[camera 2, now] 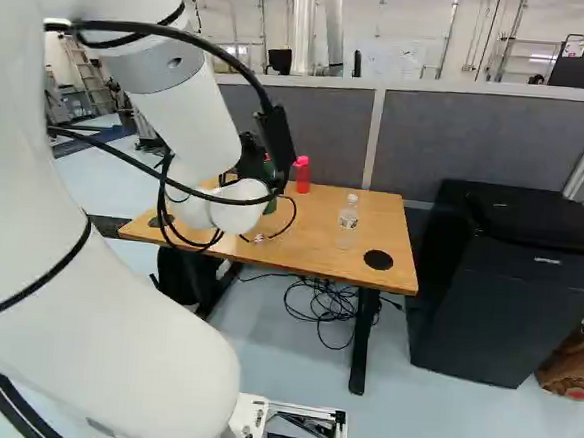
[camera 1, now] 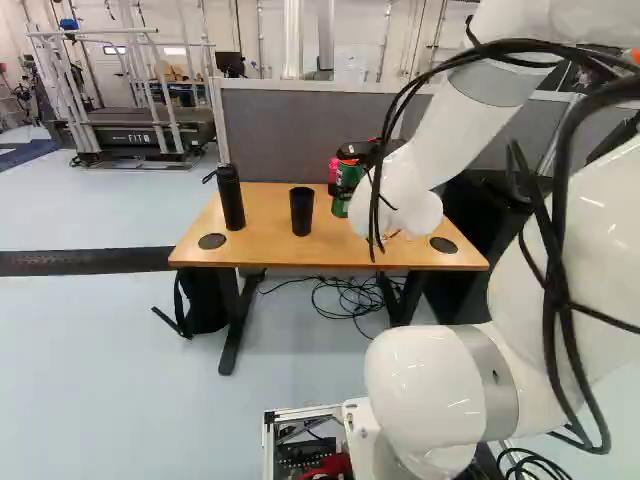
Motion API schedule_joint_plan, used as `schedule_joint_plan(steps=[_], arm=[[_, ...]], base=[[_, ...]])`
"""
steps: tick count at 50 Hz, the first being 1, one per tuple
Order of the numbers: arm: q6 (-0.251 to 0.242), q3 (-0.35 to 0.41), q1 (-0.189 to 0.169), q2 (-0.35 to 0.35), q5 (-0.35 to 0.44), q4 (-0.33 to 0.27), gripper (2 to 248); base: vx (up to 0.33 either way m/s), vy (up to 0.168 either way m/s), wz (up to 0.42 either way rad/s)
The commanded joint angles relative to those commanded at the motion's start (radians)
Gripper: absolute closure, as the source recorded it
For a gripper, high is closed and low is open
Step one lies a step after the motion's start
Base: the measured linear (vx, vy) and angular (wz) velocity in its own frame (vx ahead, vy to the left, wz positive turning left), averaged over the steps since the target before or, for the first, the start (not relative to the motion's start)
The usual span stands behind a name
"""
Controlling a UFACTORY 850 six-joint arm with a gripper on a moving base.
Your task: Pick up the green bottle from the table
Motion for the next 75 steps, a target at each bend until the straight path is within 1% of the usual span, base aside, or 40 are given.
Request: schedule_joint_plan(steps=[11,22,37,56,75], arm=[[-0.041,0.064,0.022,0.033,0.016,0.083,140],[-0.076,0.119,0.041,0.060,0.029,0.154,140],[-0.112,0.175,0.061,0.089,0.043,0.227,140],[-0.140,0.219,0.076,0.111,0.053,0.283,140],[-0.148,0.231,0.080,0.117,0.056,0.299,140]], base=[[0.000,0.000,0.000],[0.000,0.000,0.000],[0.000,0.000,0.000],[0.000,0.000,0.000],[0.000,0.000,0.000]])
